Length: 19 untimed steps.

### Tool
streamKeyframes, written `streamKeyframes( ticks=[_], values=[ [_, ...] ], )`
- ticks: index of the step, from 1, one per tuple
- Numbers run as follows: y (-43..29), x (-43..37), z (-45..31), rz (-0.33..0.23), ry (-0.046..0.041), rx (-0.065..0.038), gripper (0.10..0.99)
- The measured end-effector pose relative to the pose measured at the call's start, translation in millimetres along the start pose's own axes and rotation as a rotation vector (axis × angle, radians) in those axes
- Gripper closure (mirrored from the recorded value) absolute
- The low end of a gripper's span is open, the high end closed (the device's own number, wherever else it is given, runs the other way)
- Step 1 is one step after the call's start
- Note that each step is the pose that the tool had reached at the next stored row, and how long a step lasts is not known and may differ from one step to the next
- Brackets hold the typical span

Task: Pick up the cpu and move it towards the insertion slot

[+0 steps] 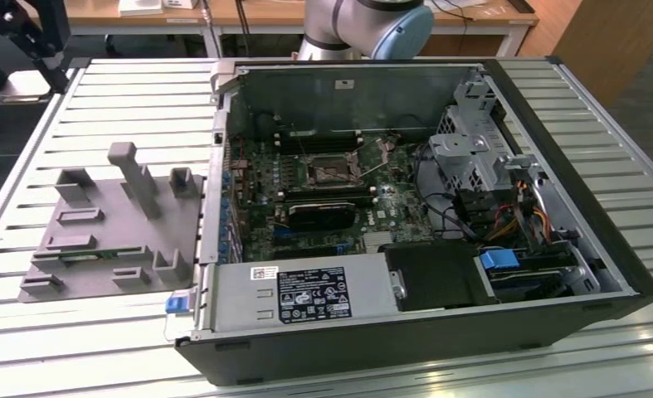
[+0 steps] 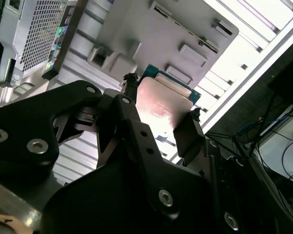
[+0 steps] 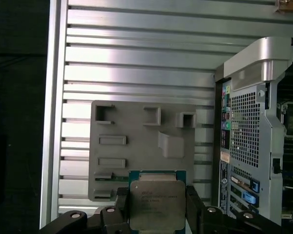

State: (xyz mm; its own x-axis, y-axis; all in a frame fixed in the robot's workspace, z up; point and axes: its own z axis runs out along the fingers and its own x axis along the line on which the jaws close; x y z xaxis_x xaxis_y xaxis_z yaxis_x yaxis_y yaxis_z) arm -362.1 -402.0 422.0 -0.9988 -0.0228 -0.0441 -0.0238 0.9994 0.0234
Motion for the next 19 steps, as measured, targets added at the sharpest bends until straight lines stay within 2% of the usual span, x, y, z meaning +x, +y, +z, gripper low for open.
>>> streamKeyframes(
  ticks=[9, 19],
  values=[
    [-0.8, -30.2, 1.3, 0.000, 0.0020, 0.000, 0.545],
    [-1.4, -59.1, 2.6, 0.000, 0.0034, 0.000, 0.545]
  ],
)
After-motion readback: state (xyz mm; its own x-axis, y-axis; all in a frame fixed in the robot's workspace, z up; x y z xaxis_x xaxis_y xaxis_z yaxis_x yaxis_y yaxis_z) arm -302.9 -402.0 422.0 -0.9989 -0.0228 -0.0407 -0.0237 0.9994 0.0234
